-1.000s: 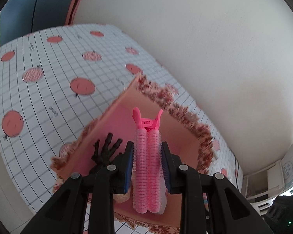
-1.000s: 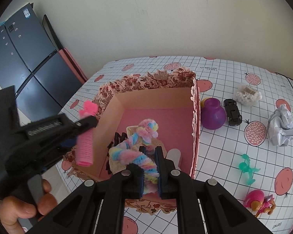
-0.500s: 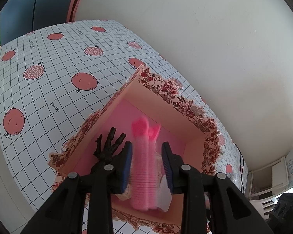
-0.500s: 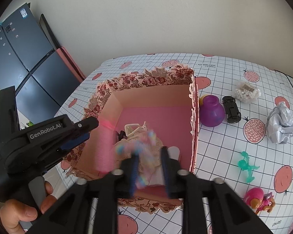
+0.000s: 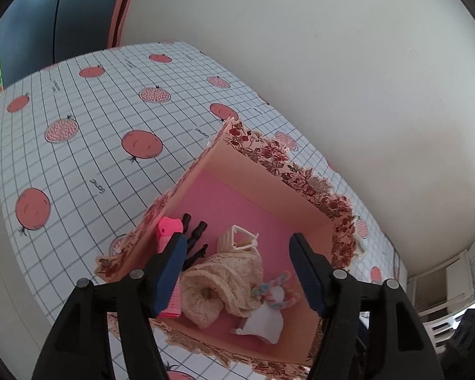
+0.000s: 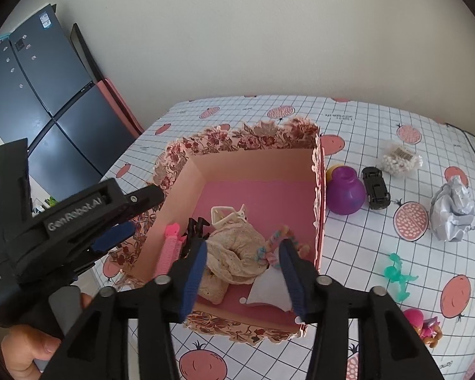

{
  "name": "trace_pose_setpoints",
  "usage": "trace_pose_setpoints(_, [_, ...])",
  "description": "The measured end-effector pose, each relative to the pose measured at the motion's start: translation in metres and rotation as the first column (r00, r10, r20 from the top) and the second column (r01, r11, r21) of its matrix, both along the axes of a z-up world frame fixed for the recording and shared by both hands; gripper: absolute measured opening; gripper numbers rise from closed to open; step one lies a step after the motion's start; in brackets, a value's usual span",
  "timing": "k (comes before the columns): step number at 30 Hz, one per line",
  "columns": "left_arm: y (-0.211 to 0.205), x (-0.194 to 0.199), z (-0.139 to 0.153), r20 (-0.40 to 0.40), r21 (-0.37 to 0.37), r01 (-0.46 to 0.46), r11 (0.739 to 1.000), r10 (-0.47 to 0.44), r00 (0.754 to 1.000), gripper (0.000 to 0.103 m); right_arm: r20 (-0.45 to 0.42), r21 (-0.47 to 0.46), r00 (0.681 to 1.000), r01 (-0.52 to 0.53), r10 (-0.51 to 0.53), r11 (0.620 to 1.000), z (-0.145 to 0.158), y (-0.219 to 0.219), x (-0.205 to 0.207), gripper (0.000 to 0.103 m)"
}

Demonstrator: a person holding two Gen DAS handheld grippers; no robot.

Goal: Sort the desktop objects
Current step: 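Move both tools back toward the remaining toys beside the box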

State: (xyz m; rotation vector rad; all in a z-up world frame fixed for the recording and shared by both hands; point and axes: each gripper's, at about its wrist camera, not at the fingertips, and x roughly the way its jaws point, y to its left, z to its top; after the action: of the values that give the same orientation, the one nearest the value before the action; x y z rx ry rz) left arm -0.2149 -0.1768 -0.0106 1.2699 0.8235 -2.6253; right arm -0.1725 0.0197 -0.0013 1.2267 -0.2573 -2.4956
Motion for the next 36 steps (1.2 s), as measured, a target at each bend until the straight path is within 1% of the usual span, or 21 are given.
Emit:
trace_pose_setpoints(1, [0.000, 0.000, 0.001, 0.000, -0.003, -0.001, 1.000, 0.001, 1.000, 0.070, -0.006, -0.005, 1.000, -0.003, 0.003, 1.000, 0.002, 0.001, 0.001, 0.057])
trace_pose_setpoints(2, [0.000, 0.001, 0.001, -0.003, -0.001, -0.001, 1.000, 0.001, 1.000, 0.074, -0.011, -0.007, 1.000, -0.003, 0.003, 1.000, 0.004, 0.001, 0.001, 0.062])
trace_pose_setpoints(4, [-0.001, 0.002, 0.003, -0.011, 0.005, 0.004, 1.000, -0.004, 1.000, 0.080, -0.024, -0.006, 1.000, 0.000, 0.000, 1.000, 0.008, 0.002, 0.002, 0.069])
trace_pose_setpoints(6, [-0.002, 0.002, 0.005, -0.011, -0.001, 0.001, 1.000, -0.001, 1.000, 0.081, -0.033, -0.004, 0.999, 0.006, -0.007, 1.000, 0.010, 0.004, 0.003, 0.074])
trace_pose_setpoints(7, [-0.002, 0.003, 0.005, -0.009, -0.004, -0.006, 1.000, 0.006, 1.000, 0.082, -0.036, -0.004, 0.999, 0.012, -0.012, 1.000, 0.011, 0.005, 0.003, 0.079])
trace_pose_setpoints(8, [-0.003, 0.003, 0.005, -0.008, -0.006, -0.012, 1.000, 0.012, 1.000, 0.082, -0.039, -0.004, 0.999, 0.019, -0.019, 1.000, 0.012, 0.006, 0.003, 0.086])
trace_pose_setpoints(9, [-0.004, 0.004, 0.005, -0.007, -0.005, -0.017, 1.000, 0.017, 1.000, 0.082, -0.042, -0.004, 0.999, 0.025, -0.025, 1.000, 0.012, 0.007, 0.003, 0.091])
trace_pose_setpoints(10, [-0.005, 0.004, 0.005, -0.004, -0.003, -0.022, 1.000, 0.022, 1.000, 0.082, -0.046, -0.005, 0.999, 0.028, -0.028, 1.000, 0.013, 0.009, 0.003, 0.098])
trace_pose_setpoints(11, [-0.006, 0.004, 0.005, -0.003, -0.003, -0.023, 1.000, 0.023, 1.000, 0.082, -0.049, -0.006, 0.998, 0.031, -0.031, 1.000, 0.014, 0.010, 0.003, 0.101])
trace_pose_setpoints(16, [-0.010, 0.006, 0.005, -0.003, 0.006, -0.037, 0.999, 0.037, 0.999, 0.083, -0.052, -0.011, 0.998, 0.041, -0.041, 0.999, 0.015, 0.016, 0.002, 0.103])
trace_pose_setpoints(17, [-0.010, 0.007, 0.006, -0.004, 0.009, -0.037, 0.999, 0.037, 0.999, 0.089, -0.054, -0.012, 0.998, 0.043, -0.044, 0.999, 0.015, 0.017, 0.001, 0.103])
trace_pose_setpoints(18, [-0.011, 0.007, 0.006, -0.007, 0.011, -0.039, 0.999, 0.039, 0.999, 0.093, -0.055, -0.014, 0.997, 0.050, -0.050, 0.999, 0.016, 0.018, 0.001, 0.103])
trace_pose_setpoints(19, [-0.012, 0.008, 0.007, -0.012, 0.014, -0.040, 0.999, 0.040, 0.999, 0.095, -0.055, -0.017, 0.997, 0.054, -0.055, 0.998, 0.016, 0.019, 0.001, 0.103])
trace_pose_setpoints(21, [-0.012, 0.008, 0.008, -0.019, 0.017, -0.040, 0.999, 0.041, 0.999, 0.096, -0.051, -0.028, 0.997, 0.061, -0.063, 0.998, 0.016, 0.022, 0.001, 0.103])
trace_pose_setpoints(23, [-0.011, 0.009, 0.009, -0.027, 0.016, -0.042, 0.999, 0.043, 0.999, 0.103, -0.048, -0.036, 0.996, 0.068, -0.070, 0.997, 0.017, 0.025, 0.001, 0.103])
trace_pose_setpoints(27, [-0.007, 0.009, 0.011, -0.024, -0.011, -0.042, 0.999, 0.042, 0.999, 0.103, -0.051, -0.021, 0.995, 0.088, -0.089, 0.996, 0.020, 0.031, 0.003, 0.103])
trace_pose_setpoints(33, [0.002, 0.007, 0.013, -0.020, -0.033, -0.023, 0.999, 0.022, 1.000, 0.103, -0.042, -0.005, 0.991, 0.124, -0.124, 0.992, 0.024, 0.046, 0.003, 0.103])
trace_pose_setpoints(36, [0.008, 0.007, 0.016, -0.025, -0.062, -0.011, 0.998, 0.010, 1.000, 0.103, -0.018, -0.021, 0.990, 0.141, -0.141, 0.990, 0.025, 0.057, 0.003, 0.103])
